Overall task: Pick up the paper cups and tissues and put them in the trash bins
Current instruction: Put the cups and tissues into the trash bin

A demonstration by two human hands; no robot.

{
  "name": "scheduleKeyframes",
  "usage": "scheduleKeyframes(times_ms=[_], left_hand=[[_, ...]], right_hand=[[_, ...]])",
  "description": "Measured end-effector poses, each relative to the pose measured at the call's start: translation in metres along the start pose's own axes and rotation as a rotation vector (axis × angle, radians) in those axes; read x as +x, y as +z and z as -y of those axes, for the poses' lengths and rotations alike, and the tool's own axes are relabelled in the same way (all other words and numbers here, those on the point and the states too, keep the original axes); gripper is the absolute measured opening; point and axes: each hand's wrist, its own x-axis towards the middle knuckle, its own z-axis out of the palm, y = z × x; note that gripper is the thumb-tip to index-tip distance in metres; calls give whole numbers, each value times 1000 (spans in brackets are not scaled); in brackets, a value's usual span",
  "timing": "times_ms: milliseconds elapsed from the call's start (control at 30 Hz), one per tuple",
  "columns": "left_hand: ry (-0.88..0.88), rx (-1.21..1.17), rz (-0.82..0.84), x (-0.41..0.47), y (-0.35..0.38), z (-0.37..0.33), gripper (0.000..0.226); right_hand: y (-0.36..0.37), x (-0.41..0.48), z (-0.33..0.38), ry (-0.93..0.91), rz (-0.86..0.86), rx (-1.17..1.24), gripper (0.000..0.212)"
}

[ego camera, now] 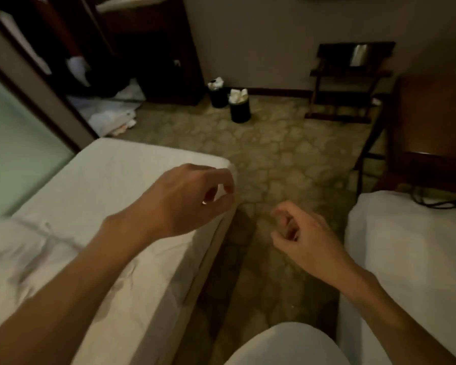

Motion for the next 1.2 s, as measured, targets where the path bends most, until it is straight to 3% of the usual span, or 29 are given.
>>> scheduleKeyframes(times_ms=[133, 400, 633, 733, 967, 1200], left_hand=[[39, -183, -35, 85, 22, 4, 13], [196, -427, 104, 251, 78, 72, 18], [212, -443, 168, 420, 128, 166, 28], [201, -462, 239, 483, 148, 189, 15], [299, -552, 335, 643, 165, 213, 13], [295, -636, 397, 824, 191, 206, 10]], right_hand=[[-41, 42, -34, 91, -104, -13, 25], [-76, 152, -92, 256, -250, -22, 25], [-86, 307, -137, 466, -282, -59, 31], [-96, 362, -148, 563, -256, -43, 33], [-147, 462, -185, 687, -450, 82, 33], [-235, 578, -276, 719, -596, 155, 31]])
